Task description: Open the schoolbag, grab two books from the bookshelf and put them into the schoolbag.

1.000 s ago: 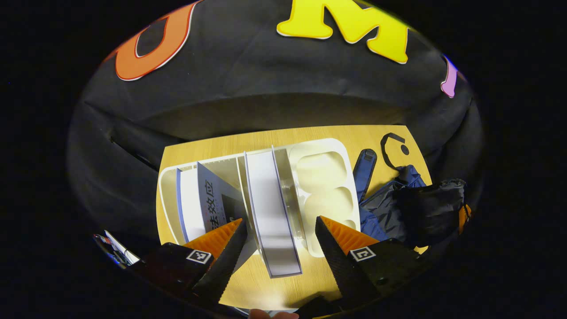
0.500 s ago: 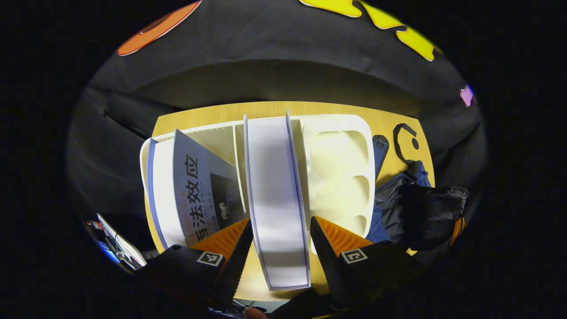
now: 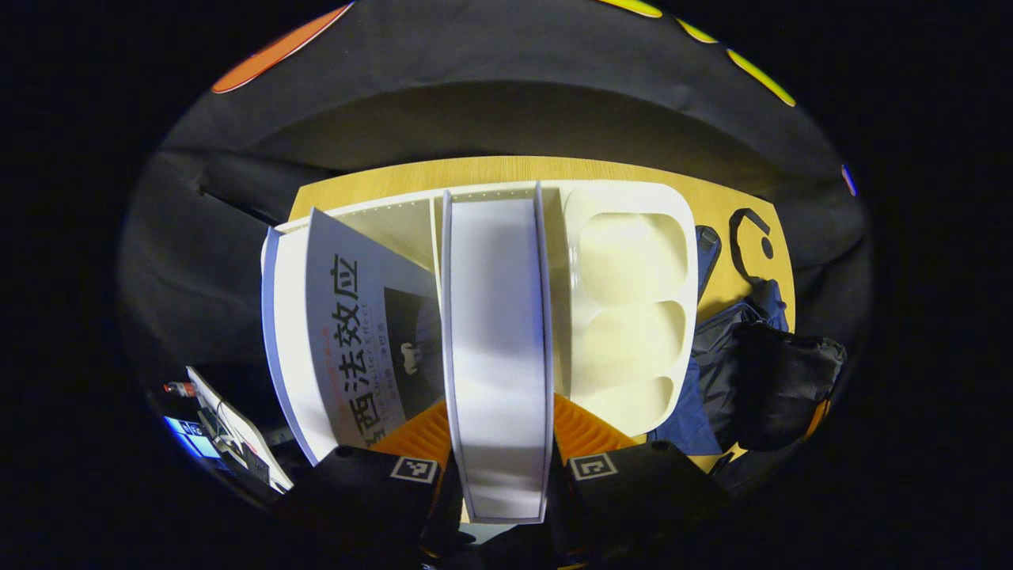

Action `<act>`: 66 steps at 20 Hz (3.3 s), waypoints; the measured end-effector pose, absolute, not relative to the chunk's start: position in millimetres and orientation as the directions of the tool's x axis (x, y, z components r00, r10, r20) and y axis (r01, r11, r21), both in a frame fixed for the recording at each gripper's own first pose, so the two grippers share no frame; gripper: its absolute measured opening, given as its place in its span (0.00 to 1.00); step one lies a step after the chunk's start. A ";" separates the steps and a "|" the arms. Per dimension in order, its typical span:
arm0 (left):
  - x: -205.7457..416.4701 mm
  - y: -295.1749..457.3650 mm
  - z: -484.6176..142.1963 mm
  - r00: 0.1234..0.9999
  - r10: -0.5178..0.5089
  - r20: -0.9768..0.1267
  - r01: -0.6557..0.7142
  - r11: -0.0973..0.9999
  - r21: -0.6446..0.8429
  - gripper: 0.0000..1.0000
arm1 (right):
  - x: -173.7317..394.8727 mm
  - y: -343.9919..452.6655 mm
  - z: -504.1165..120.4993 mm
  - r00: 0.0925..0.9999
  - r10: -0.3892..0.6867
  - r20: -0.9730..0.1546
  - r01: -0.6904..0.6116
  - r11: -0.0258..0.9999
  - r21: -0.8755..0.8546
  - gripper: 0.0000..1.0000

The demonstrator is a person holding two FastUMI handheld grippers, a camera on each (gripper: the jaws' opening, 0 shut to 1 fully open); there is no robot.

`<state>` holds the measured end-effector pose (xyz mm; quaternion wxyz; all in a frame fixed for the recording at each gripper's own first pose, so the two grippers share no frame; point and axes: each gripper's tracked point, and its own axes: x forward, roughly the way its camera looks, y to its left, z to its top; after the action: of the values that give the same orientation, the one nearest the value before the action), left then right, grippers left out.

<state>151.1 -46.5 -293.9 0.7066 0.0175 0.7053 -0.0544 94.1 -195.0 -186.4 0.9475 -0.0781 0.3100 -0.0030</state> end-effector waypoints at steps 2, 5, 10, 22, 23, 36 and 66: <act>141.0 -47.6 -277.4 -0.015 -0.074 -0.997 0.097 0.992 -0.075 0.45 | 93.0 -194.7 -186.7 0.809 -0.052 -0.586 -0.048 0.987 -0.155 0.00; 122.1 -47.0 -248.9 -0.007 -0.113 -0.994 0.113 0.987 -0.113 0.45 | 91.6 -192.9 -187.9 0.807 -0.046 -0.589 -0.061 0.985 -0.160 0.00; 79.6 -22.1 -188.2 0.032 -0.162 -0.986 0.106 0.982 -0.158 0.44 | 90.0 -190.0 -189.4 0.808 -0.035 -0.588 -0.076 0.984 -0.162 0.00; -15.4 -56.9 -147.5 0.139 -0.560 -0.816 -0.119 0.809 -0.576 0.44 | 79.6 -180.0 -193.0 0.802 -0.029 -0.597 -0.094 0.980 -0.173 0.00; -18.1 -67.4 -150.3 0.161 -0.592 -0.790 -0.126 0.781 -0.612 0.44 | 78.8 -178.3 -193.9 0.798 -0.029 -0.602 -0.096 0.980 -0.174 0.00; -53.5 -224.5 -236.8 0.309 -0.780 -0.544 -0.093 0.545 -0.833 0.44 | 77.3 -181.7 -194.9 0.779 -0.034 -0.627 -0.060 0.990 -0.128 0.00; -23.8 -433.9 -366.2 0.220 -0.892 -0.396 -0.191 0.358 -0.914 0.41 | 94.7 -196.8 -164.9 0.764 -0.054 -0.643 -0.041 0.990 -0.132 0.00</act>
<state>-23.8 -433.9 -366.2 0.6097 -0.4883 0.5545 -0.2871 94.7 -196.8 -164.9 0.9366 -0.0691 0.3436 -0.0035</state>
